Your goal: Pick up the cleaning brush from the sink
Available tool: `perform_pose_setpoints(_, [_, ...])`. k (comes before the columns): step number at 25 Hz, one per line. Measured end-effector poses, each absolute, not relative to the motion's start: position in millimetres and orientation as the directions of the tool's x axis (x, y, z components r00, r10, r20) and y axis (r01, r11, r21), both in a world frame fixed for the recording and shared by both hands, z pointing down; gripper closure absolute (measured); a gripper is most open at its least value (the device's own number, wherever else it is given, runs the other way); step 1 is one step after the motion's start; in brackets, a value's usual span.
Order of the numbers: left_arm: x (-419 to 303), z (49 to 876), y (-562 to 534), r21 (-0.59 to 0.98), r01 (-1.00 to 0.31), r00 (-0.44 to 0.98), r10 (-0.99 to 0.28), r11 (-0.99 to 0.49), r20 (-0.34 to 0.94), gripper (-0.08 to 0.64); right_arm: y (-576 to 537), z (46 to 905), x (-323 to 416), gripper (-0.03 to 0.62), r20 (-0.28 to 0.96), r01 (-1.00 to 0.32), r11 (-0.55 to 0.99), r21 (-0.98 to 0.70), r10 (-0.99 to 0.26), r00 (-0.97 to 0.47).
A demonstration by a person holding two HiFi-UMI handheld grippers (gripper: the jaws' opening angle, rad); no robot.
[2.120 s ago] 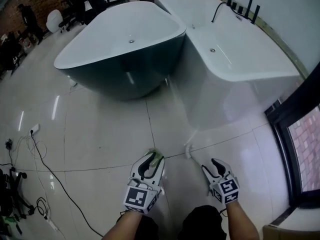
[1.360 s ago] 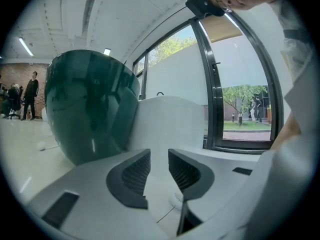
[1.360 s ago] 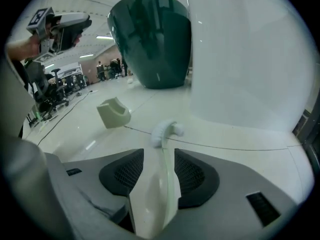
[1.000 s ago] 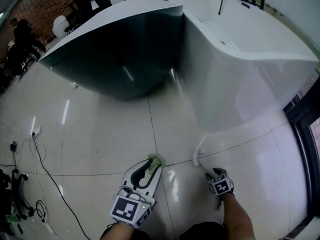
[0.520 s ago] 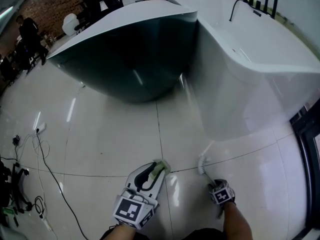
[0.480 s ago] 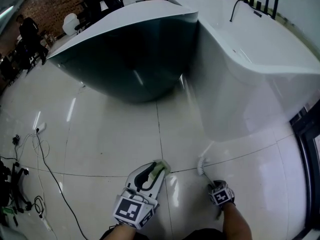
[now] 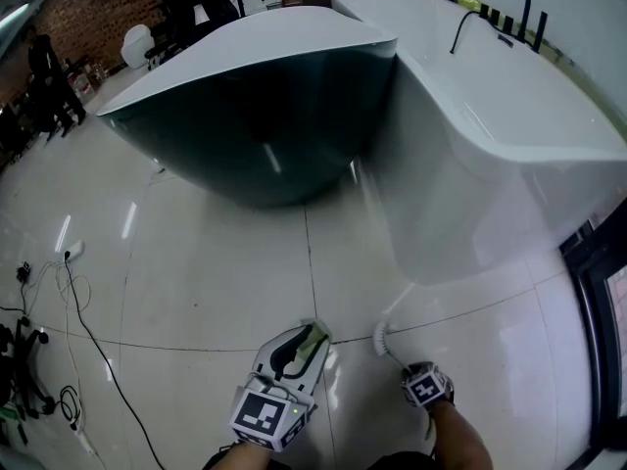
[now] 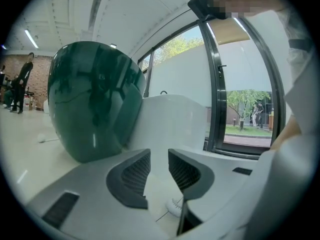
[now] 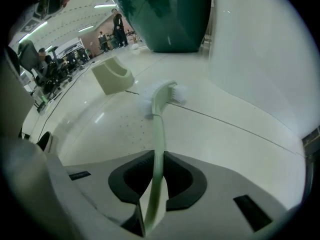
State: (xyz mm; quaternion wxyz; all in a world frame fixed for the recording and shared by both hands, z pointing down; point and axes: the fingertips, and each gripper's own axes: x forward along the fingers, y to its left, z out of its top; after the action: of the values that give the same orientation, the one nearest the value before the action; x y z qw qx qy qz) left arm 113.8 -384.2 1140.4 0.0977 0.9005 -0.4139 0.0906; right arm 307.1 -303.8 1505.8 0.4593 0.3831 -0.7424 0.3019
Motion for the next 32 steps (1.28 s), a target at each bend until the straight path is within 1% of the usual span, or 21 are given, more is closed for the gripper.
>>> perform_pose_setpoints(5, [91.4, 1148.2, -358.9, 0.165, -0.786, 0.611, -0.705, -0.596, 0.360, 0.457, -300.6, 1415.8, 294.3, 0.548, 0.898, -0.834, 0.549, -0.060, -0.335, -0.285])
perform_pose_setpoints(10, [54.3, 1077.2, -329.4, 0.196, -0.824, 0.561, -0.716, -0.531, 0.417, 0.457, -297.1, 1282.2, 274.5, 0.548, 0.881, -0.820, 0.570, -0.060, -0.355, -0.312])
perform_pose_setpoints(12, [43.4, 1037.0, -320.5, 0.189, -0.836, 0.542, -0.720, -0.515, 0.434, 0.457, -293.3, 1224.8, 267.0, 0.548, 0.876, -0.813, 0.579, -0.070, -0.355, -0.328])
perform_pose_setpoints(18, [13.4, 890.1, -293.5, 0.127, -0.840, 0.523, -0.723, -0.528, 0.451, 0.457, -268.6, 1061.1, 233.0, 0.548, 0.860, -0.800, 0.590, -0.106, -0.350, -0.372])
perform_pose_setpoints(19, [5.2, 864.0, -288.9, 0.113, -0.842, 0.516, -0.728, -0.527, 0.451, 0.473, -263.4, 1034.3, 225.2, 0.548, 0.856, -0.800, 0.588, -0.116, -0.349, -0.381])
perform_pose_setpoints(24, [-52.5, 719.6, -256.0, 0.089, -0.863, 0.485, -0.768, -0.496, 0.419, 0.474, -229.4, 877.6, 175.9, 0.548, 0.840, -0.786, 0.605, -0.131, -0.353, -0.412])
perform_pose_setpoints(28, [-85.1, 619.8, -223.1, 0.080, -0.866, 0.480, -0.778, -0.493, 0.404, 0.474, -207.0, 744.5, 147.1, 0.548, 0.795, -0.777, 0.615, -0.136, -0.400, -0.456])
perform_pose_setpoints(32, [-115.8, 535.3, -201.0, 0.093, -0.873, 0.476, -0.791, -0.480, 0.383, 0.476, -183.7, 629.1, 126.6, 0.548, 0.733, -0.796, 0.591, -0.134, -0.482, -0.481])
